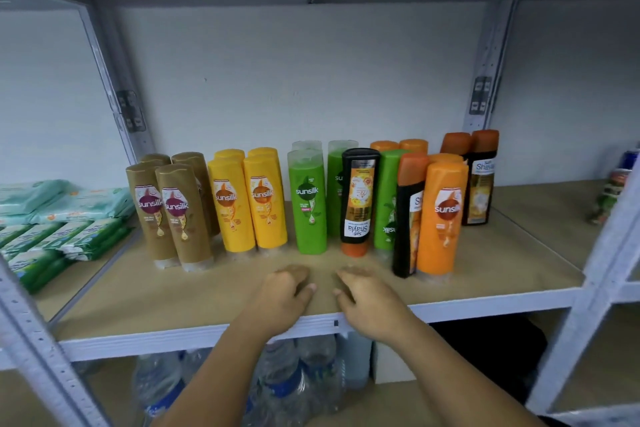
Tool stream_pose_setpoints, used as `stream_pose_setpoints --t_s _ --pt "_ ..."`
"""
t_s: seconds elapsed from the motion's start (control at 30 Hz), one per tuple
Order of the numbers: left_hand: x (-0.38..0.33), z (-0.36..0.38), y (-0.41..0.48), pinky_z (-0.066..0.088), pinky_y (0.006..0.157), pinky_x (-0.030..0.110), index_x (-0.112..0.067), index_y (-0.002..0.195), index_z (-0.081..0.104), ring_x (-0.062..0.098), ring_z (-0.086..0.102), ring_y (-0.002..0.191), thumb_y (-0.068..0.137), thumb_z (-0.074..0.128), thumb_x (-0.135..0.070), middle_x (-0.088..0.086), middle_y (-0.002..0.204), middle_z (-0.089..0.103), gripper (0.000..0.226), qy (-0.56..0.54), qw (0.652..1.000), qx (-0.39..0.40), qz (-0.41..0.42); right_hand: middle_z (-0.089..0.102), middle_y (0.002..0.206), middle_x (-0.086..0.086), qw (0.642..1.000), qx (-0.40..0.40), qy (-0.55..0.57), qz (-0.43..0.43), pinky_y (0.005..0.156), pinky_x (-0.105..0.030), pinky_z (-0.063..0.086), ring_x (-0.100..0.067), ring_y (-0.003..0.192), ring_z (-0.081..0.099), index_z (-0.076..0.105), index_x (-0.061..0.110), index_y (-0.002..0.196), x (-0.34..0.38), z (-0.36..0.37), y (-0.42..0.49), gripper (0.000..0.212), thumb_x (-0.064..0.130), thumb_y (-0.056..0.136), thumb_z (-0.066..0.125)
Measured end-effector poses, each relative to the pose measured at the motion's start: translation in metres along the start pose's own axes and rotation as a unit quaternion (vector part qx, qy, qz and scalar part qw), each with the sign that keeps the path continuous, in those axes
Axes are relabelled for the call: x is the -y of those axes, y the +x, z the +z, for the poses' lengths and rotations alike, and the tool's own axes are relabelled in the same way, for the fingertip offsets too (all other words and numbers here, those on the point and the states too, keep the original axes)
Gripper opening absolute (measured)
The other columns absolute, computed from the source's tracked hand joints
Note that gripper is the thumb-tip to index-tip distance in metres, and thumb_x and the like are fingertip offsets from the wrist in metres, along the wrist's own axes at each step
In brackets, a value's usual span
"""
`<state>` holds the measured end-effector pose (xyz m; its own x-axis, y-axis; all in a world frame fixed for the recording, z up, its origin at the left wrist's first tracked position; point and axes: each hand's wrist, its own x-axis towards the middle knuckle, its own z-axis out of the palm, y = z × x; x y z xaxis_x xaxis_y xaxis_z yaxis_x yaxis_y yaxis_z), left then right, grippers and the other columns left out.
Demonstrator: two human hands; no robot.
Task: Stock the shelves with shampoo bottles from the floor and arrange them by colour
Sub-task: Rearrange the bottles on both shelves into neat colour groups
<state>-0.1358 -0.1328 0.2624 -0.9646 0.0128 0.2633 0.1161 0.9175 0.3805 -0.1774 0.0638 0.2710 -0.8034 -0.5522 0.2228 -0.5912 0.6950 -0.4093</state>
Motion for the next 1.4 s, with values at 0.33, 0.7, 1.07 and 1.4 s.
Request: stream_pose_setpoints --t_s 0.33,0.7,1.07,1.4 --pt "-0.093 0.013 -0.015 0.050 0.079 0.037 -0.014 0.103 0.061 0.027 0.061 0.091 0.098 0.051 -0.044 0.002 0.100 0.065 0.032 0.014 0.998 0.054 0.024 0.068 0.116 -0.006 0.999 -0.020 0.032 0.021 0.096 -0.040 0.047 -0.023 0.111 0.060 0.069 0.008 0.112 -0.043 -0.052 -0.082 0.028 0.028 0.101 0.053" --pt "-0.136 0.041 0.005 0.049 0.076 0.038 -0.012 0.096 0.060 0.030 0.062 0.092 0.098 0.054 -0.042 0.006 0.096 0.067 0.030 -0.008 1.000 0.023 0.006 0.067 0.125 0.003 0.984 -0.050 0.110 0.133 0.096 -0.031 0.048 -0.015 0.115 0.061 0.065 0.020 0.129 -0.085 -0.095 -0.098 0.034 0.035 0.100 0.056" --pt "-0.139 0.047 0.037 0.051 0.088 0.034 -0.027 0.151 0.041 0.026 0.065 0.109 0.096 0.063 -0.042 0.007 0.117 0.071 0.060 -0.151 0.984 -0.077 -0.045 0.053 0.127 0.013 0.929 -0.207 0.244 0.185 0.099 -0.036 0.048 -0.007 0.119 0.052 0.041 0.033 0.135 -0.103 -0.087 -0.057 0.072 0.046 0.077 0.083" --pt "-0.140 0.059 0.065 0.056 0.093 0.037 -0.026 0.140 0.050 0.012 0.067 0.108 0.090 0.071 -0.043 -0.005 0.120 0.072 0.057 -0.212 0.972 -0.098 -0.024 0.057 0.123 0.012 0.928 -0.198 0.265 0.174 0.084 -0.023 0.046 -0.008 0.111 0.057 0.040 0.033 0.139 -0.120 -0.087 -0.038 0.076 0.044 0.078 0.083"
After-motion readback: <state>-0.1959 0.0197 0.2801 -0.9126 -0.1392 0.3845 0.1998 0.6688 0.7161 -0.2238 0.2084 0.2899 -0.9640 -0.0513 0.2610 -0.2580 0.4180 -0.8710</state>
